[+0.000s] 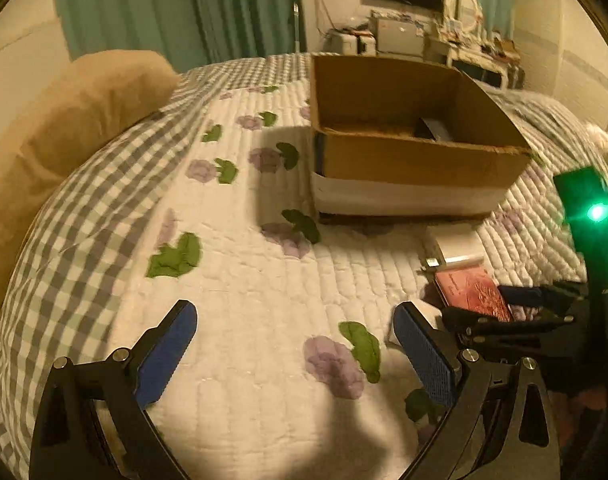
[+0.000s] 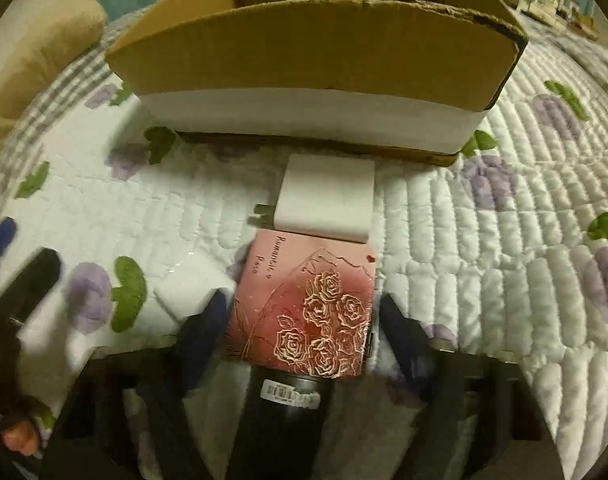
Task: Organize rigid objects
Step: 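Grasp a white charger with left tool while right tool grasps pink card box, then drop the white charger and pink card box into the box with both tools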
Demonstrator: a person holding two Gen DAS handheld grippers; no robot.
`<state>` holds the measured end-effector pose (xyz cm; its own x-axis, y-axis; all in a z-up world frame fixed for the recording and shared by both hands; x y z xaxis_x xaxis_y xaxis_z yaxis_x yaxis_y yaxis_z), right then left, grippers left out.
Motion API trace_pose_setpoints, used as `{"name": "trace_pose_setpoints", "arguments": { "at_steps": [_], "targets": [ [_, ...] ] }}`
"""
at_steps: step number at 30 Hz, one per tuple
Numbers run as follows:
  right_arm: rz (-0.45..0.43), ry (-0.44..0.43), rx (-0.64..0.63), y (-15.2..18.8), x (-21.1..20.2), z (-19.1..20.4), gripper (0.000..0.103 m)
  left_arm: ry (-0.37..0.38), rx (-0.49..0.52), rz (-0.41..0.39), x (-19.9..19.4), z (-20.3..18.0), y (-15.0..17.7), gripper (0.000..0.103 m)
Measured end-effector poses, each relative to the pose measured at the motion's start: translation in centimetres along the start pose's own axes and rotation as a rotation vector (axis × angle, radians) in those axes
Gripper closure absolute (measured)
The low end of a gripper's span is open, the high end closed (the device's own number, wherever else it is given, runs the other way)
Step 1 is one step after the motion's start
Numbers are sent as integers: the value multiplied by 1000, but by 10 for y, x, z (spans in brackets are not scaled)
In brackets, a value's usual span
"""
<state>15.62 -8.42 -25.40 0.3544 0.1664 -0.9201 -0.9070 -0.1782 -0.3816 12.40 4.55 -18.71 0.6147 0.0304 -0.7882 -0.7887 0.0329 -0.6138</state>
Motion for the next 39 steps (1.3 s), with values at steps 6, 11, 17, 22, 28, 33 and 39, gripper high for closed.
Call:
{"name": "trace_pose_setpoints", "arguments": {
  "at_steps": [6,11,17,22,28,33,39],
  "targets": [
    [-113,-12,16,-4,-39,-19,34,29,63,47,9,-26,8,3],
    [-177,8,25,-10,-80,-55,34,56,101,112,27,-57,18,3],
    [-158,-16,44,-3,-80,-66,34,43,123,191,56,-80,30,4],
    [-155,-43,53,-1,-75,-63,34,110,113,199,64,-91,32,35],
    [-169,-45,60,-1,-79,-64,34,133,155,190,51,-102,33,45],
    [-231,-46,54,-10,-99,-60,34,149,102,114,21,-86,13,45],
    [-313,-9,-1,-38,-137,-52,34,180,54,-53,-33,-66,-48,45]
  ]
}}
Point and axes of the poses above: each gripper's, at about its wrist camera, not at the fingertips, and x roughly the way its jaws point, z to its left, y to its underside, the point moved 10 cm from there along x, roughly the way its jaws point, and after that the axes turned 5 degrees about y, right-handed, at the moved point
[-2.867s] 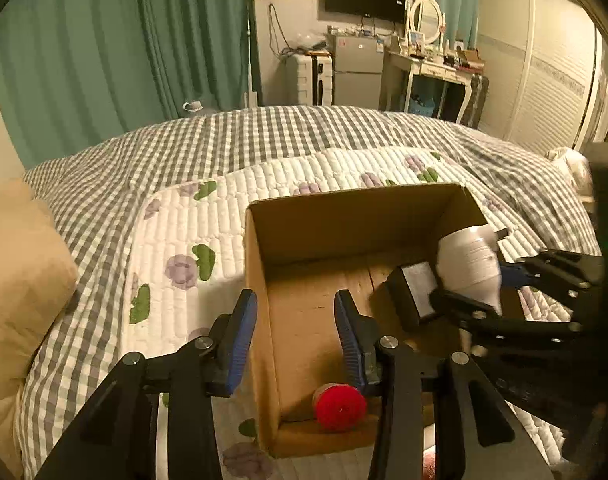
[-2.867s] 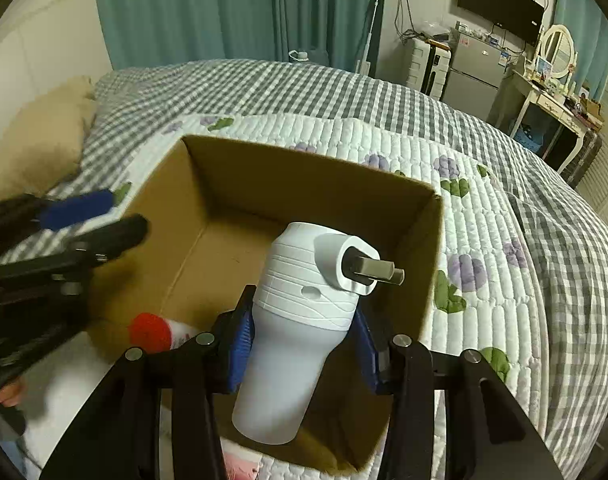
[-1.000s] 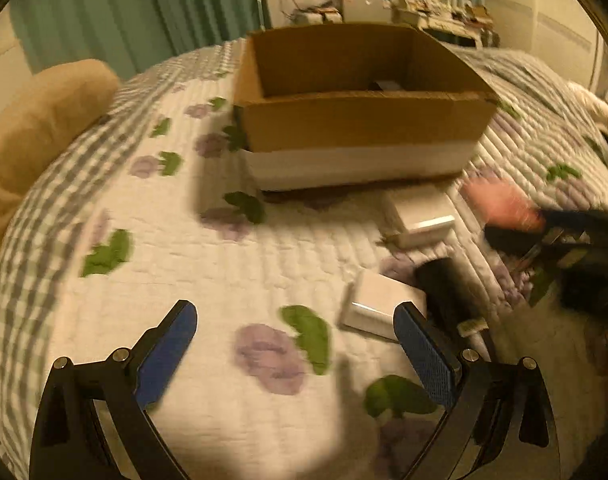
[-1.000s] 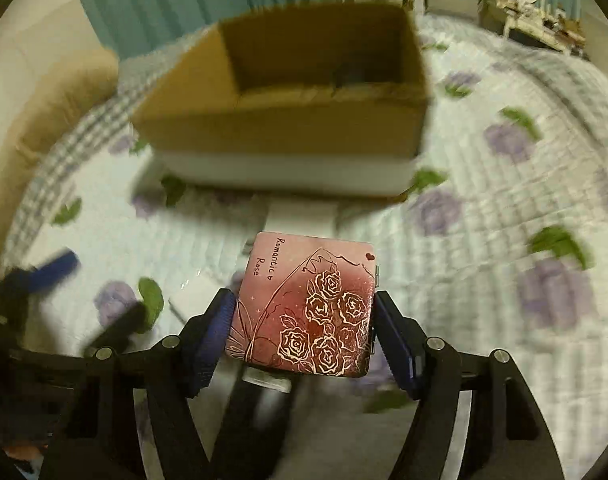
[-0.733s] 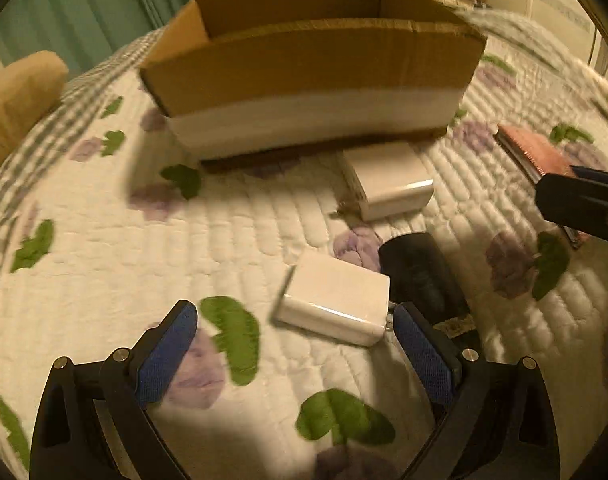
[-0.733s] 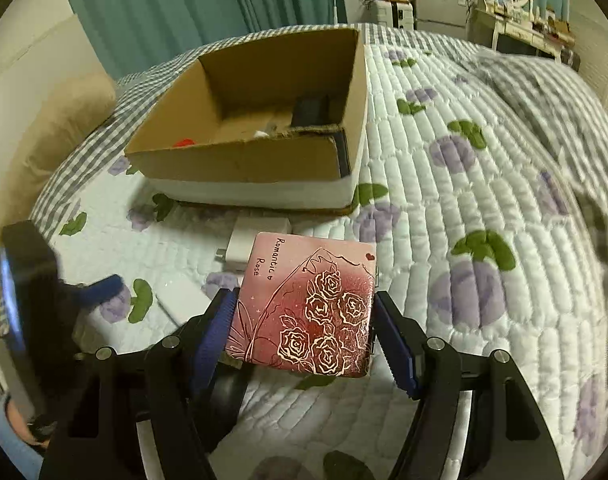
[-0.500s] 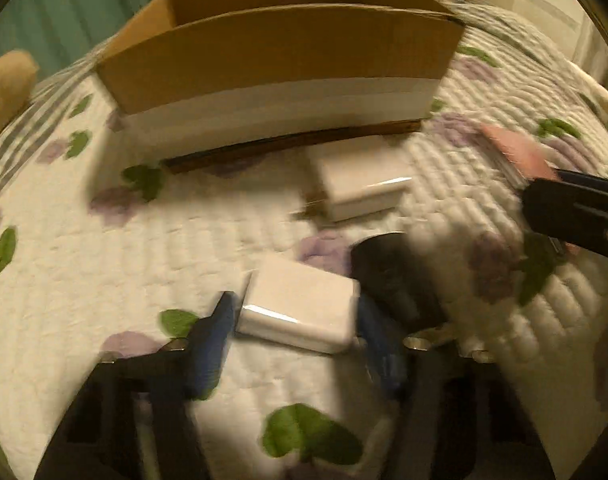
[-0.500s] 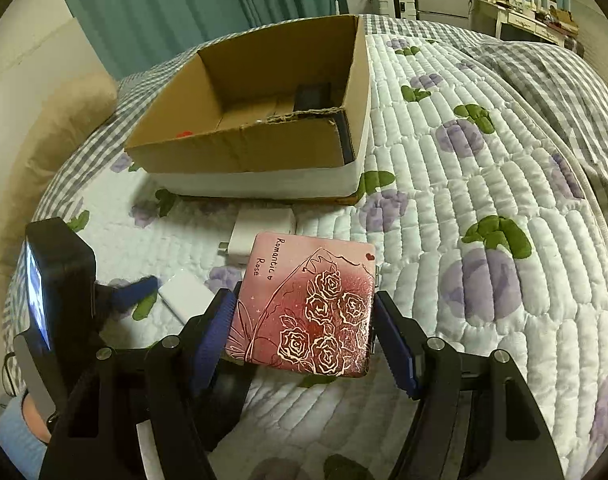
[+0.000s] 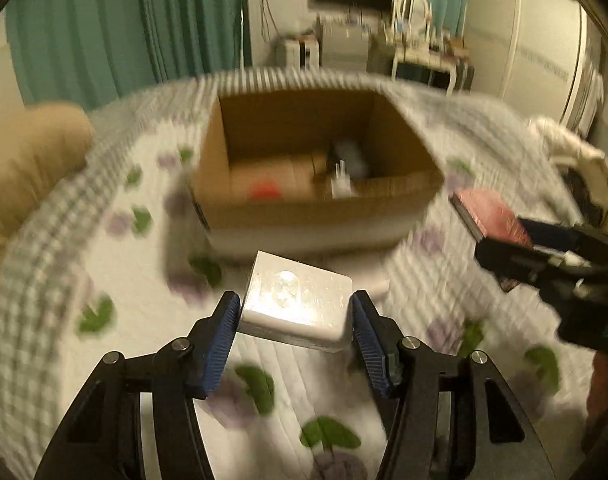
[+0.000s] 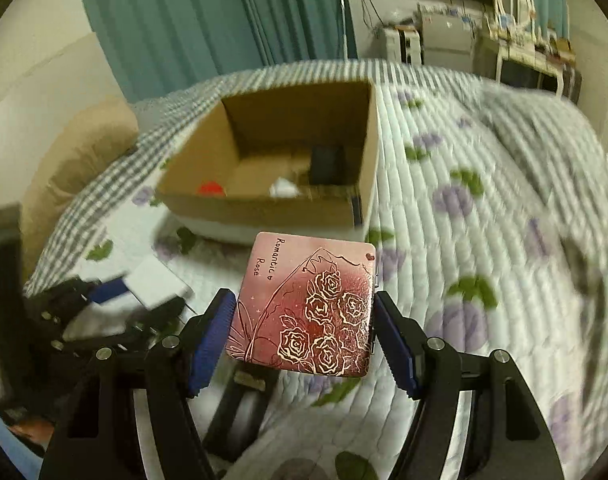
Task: Organize rigid objects
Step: 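Drop the white charger and pink card box into the box with both tools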
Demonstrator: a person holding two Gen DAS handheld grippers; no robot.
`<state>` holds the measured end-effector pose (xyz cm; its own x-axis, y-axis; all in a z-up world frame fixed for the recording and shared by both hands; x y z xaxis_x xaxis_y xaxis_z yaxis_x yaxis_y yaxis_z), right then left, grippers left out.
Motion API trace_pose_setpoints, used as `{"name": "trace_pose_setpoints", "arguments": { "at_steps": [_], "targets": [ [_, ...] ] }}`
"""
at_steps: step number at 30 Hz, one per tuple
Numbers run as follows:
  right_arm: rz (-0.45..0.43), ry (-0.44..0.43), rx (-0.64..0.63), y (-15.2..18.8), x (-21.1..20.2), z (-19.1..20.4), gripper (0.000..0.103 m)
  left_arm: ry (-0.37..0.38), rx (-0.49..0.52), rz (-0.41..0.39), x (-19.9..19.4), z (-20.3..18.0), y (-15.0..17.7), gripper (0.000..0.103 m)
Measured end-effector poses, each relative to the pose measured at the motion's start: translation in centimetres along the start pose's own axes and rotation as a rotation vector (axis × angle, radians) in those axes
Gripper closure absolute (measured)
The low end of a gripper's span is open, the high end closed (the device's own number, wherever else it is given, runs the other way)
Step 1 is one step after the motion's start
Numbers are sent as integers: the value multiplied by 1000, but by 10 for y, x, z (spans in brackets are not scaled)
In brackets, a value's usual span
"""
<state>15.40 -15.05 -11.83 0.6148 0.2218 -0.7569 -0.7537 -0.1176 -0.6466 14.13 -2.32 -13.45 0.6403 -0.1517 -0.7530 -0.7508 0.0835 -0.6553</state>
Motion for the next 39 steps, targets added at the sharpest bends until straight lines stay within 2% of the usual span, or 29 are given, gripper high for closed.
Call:
{"name": "trace_pose_setpoints", "arguments": {
  "at_steps": [7,10,14,21,27,30,32,34,39],
  "targets": [
    [-115,21,-57,-83,-30,7,34,-23,24,-102,-6,15,-85,45],
    [-151,22,-64,-114,-29,9,34,-29,29,-121,12,22,-112,45],
    [-180,72,-86,-139,-12,4,34,-24,14,-81,55,33,-125,45],
    [-111,63,-73,-137,38,-7,34,-51,19,-15,112,38,-118,45],
    [-76,49,-76,-127,63,-12,34,-56,9,0,126,42,-111,44],
    [-71,40,-72,-126,70,-13,34,-83,21,-9,127,42,-113,41],
    [-67,31,-67,-126,73,-13,34,-99,30,-34,122,43,-119,32],
    [-62,24,-65,-127,73,-11,34,-93,28,-66,113,44,-126,27],
    [-71,36,-89,-139,79,-5,34,-111,19,-123,87,58,-145,27]
  ]
}}
Point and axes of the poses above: each gripper's, at about its wrist camera, not at the fingertips, and x roughly the way its jaws point, z to its left, y to its underside, the point moved 10 cm from there along x, roughly the way its jaws point, and after that the axes turned 5 degrees about y, right-handed, at the moved point
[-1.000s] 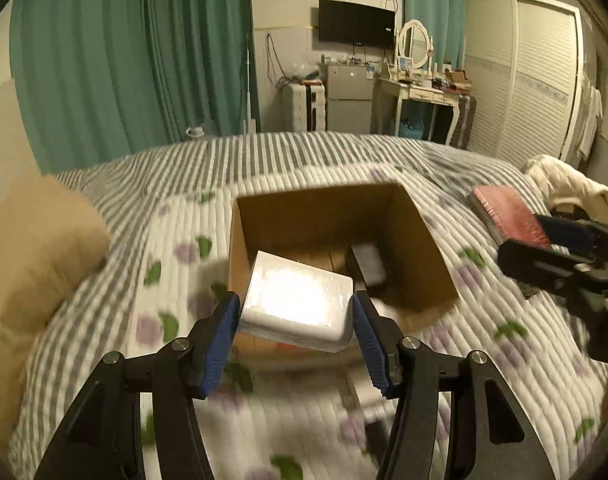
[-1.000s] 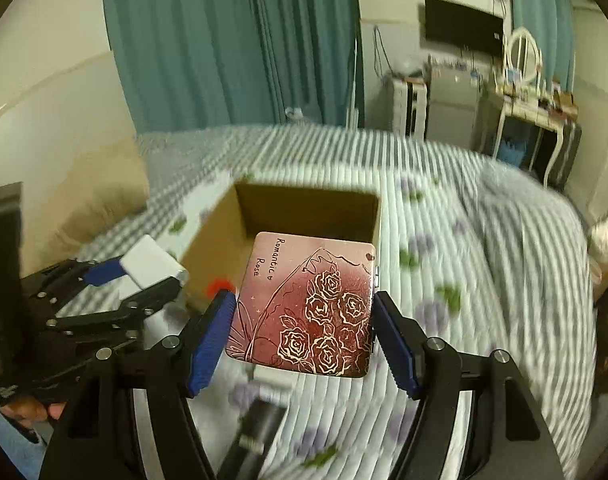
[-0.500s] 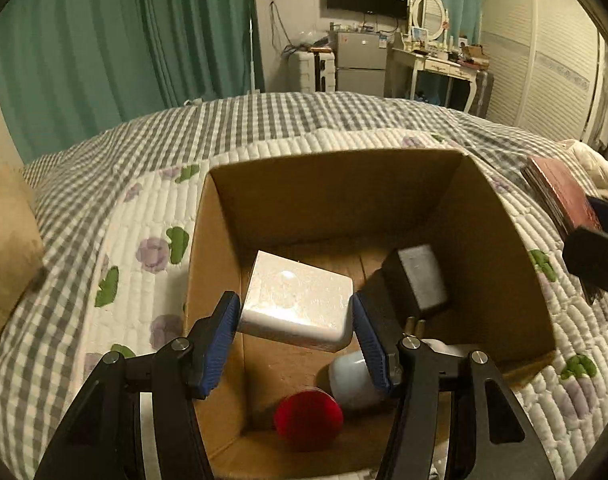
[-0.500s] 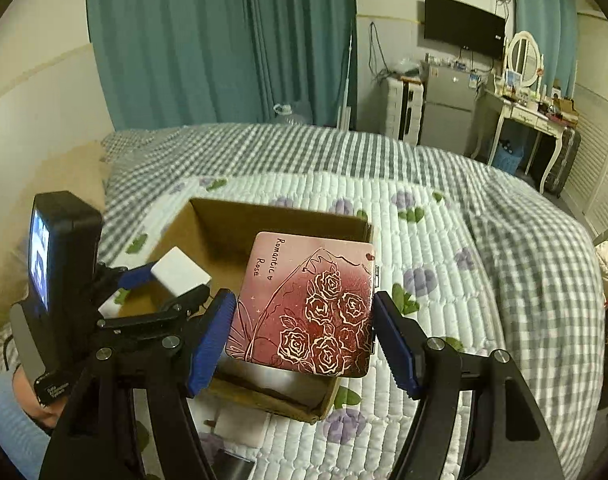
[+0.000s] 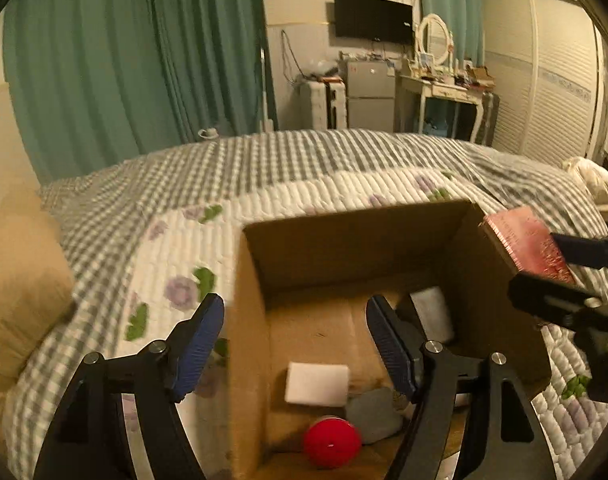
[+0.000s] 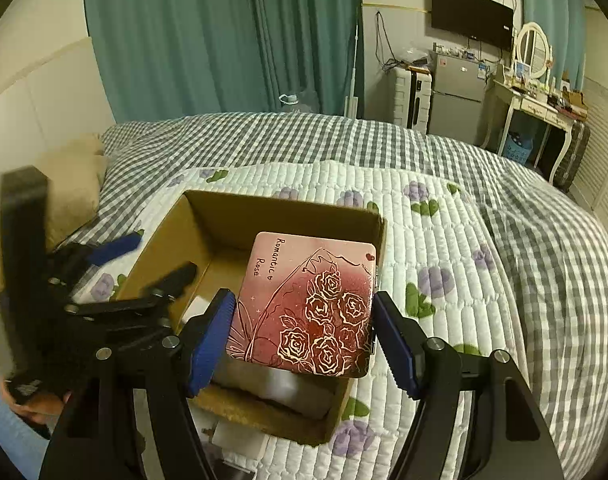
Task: Organize rigid objects
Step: 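Drop the white charger and pink card box into the box with both tools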
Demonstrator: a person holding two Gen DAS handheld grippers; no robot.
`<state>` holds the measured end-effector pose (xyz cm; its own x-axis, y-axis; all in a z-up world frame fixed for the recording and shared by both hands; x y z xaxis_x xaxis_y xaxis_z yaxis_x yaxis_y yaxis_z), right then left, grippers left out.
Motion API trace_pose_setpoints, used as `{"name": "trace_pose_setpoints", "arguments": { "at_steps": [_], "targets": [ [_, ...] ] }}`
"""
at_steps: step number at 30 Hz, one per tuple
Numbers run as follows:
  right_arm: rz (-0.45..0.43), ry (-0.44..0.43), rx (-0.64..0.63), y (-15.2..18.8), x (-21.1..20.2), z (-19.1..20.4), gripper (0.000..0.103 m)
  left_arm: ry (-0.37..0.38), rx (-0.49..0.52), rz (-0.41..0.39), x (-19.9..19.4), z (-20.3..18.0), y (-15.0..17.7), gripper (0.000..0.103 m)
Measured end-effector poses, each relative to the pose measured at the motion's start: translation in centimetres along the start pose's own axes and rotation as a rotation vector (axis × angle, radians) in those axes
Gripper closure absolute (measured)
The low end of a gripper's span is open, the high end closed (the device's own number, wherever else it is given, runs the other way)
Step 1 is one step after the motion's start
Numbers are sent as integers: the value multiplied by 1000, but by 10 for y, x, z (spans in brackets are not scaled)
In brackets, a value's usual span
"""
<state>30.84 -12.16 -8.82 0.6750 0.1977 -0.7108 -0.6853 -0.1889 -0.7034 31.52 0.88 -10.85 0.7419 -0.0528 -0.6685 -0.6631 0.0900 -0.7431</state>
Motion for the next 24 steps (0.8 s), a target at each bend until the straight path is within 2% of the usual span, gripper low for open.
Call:
{"name": "trace_pose_setpoints", "arguments": {
  "at_steps": [9,15,16,18,22,24],
  "targets": [
    [75,-8,-44,-2,58,27,34,-20,-62,-14,-9,40,-3,27],
    [93,-36,-64,6,89,48,33,-10,-77,-11,-9,47,3,27],
    [93,-46,-67,6,90,50,32,-9,-78,-10,-9,48,4,27],
    [89,-44,-70,4,87,50,21,-5,-81,-4,-12,48,5,27],
    [76,-1,-59,1,61,36,20,5,-73,2,-28,45,8,26],
    [88,27,-63,3,42,29,18,5,-62,0,-43,40,11,20]
  ]
}}
Point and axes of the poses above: each gripper's, at about its wrist camera, not at the fingertips, and x roughly the way its jaws point, z to its left, y to its underside, the point moved 10 cm from there along x, roughly the way its jaws point, and after that the axes turned 5 degrees about y, right-handed, at the moved point
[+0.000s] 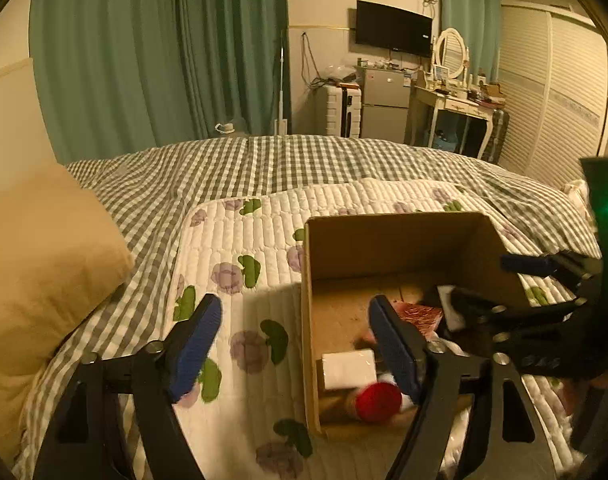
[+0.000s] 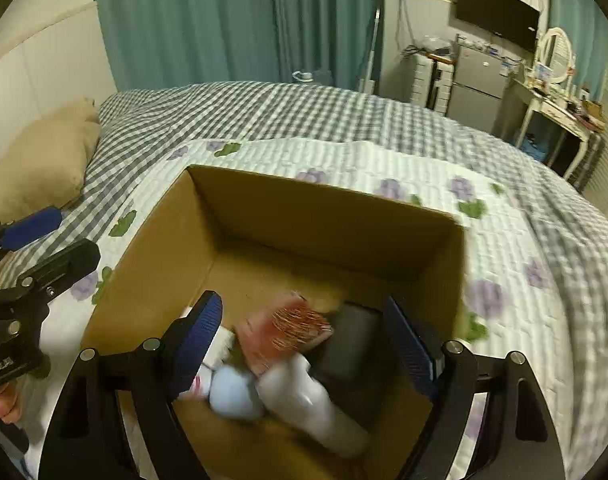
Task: Organize rigid objects
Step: 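Drop the white charger and pink card box into the box with both tools, then grasp the black cylinder with right tool while left tool grasps white charger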
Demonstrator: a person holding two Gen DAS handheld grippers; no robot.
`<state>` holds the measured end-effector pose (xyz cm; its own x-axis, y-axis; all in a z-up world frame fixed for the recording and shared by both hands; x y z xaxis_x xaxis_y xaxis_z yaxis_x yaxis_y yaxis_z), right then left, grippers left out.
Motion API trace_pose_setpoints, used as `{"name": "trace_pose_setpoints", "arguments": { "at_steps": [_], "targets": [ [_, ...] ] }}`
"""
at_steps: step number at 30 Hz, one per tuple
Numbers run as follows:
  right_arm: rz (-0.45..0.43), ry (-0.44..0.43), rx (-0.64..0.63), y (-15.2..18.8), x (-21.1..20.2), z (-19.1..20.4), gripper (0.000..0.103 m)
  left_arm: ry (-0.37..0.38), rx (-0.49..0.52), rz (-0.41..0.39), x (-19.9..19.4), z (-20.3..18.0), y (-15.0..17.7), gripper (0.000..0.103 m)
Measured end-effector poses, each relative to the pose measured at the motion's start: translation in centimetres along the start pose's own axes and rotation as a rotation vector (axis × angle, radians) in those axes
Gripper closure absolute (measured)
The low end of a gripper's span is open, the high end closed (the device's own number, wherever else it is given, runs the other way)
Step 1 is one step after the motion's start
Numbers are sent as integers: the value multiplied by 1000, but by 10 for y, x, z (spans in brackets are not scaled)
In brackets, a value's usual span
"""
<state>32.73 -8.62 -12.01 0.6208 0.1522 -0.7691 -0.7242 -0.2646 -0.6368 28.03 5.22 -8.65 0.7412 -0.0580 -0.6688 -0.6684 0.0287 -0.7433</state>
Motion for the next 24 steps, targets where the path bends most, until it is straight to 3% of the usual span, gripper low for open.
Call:
{"name": "trace_pose_setpoints", "arguments": {
  "at_steps": [8,12,17,24],
  "targets": [
    [36,87,4,45,-91,-18,12,22,10,-8,-59,-18,26,2],
    [48,97,9,83,-118,-11,12,22,9,3,-78,-24,51,1],
    [117,54,29,143,-112,14,12,2,8,47,-82,-30,93,0],
    [267,-9,80,214,-56,38,12,-32,41,119,-66,-35,154,0]
  ]
}}
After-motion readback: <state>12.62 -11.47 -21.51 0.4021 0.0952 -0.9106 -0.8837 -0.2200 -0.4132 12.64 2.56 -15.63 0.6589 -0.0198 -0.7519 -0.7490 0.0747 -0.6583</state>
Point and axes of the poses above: each gripper's, at about its wrist camera, not at the fingertips, and x roughly the way its jaws point, z to its left, y to its underside, the point moved 10 cm from there along x, roughly the way its jaws point, and after that the axes turned 5 degrees about y, right-handed, at the moved point
